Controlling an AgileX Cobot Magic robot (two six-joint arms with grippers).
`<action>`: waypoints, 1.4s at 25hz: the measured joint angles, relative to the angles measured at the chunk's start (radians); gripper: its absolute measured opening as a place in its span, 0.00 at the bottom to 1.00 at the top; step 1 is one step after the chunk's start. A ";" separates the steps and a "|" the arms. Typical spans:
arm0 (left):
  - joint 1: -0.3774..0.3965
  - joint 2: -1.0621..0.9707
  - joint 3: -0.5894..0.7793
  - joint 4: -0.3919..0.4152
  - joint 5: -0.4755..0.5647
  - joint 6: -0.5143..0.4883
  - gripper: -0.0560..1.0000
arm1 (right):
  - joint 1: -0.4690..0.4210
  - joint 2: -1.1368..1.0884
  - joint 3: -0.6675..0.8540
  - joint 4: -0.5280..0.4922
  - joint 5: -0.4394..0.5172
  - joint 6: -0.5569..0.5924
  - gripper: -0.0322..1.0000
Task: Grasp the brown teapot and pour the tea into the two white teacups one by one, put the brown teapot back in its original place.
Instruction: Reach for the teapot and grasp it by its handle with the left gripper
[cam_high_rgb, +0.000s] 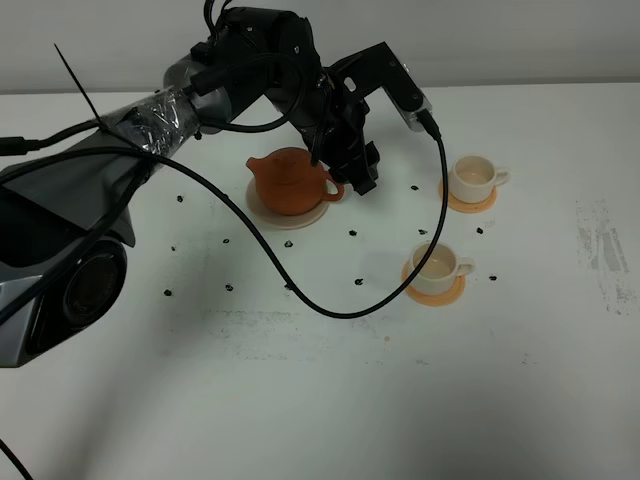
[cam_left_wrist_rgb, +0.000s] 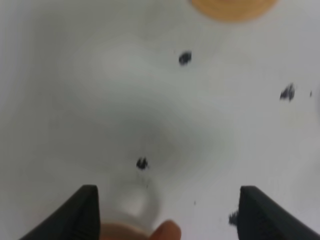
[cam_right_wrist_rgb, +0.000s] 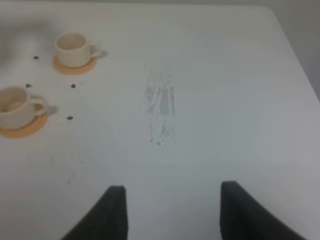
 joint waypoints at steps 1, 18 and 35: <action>0.000 0.003 0.000 -0.011 -0.004 0.005 0.62 | 0.000 0.000 0.000 0.000 0.000 0.000 0.46; -0.027 0.052 0.001 0.027 -0.002 0.010 0.62 | 0.000 0.000 0.000 0.000 0.000 0.000 0.46; -0.021 0.028 0.037 0.029 0.113 0.013 0.62 | 0.000 0.000 0.000 0.000 0.000 0.000 0.46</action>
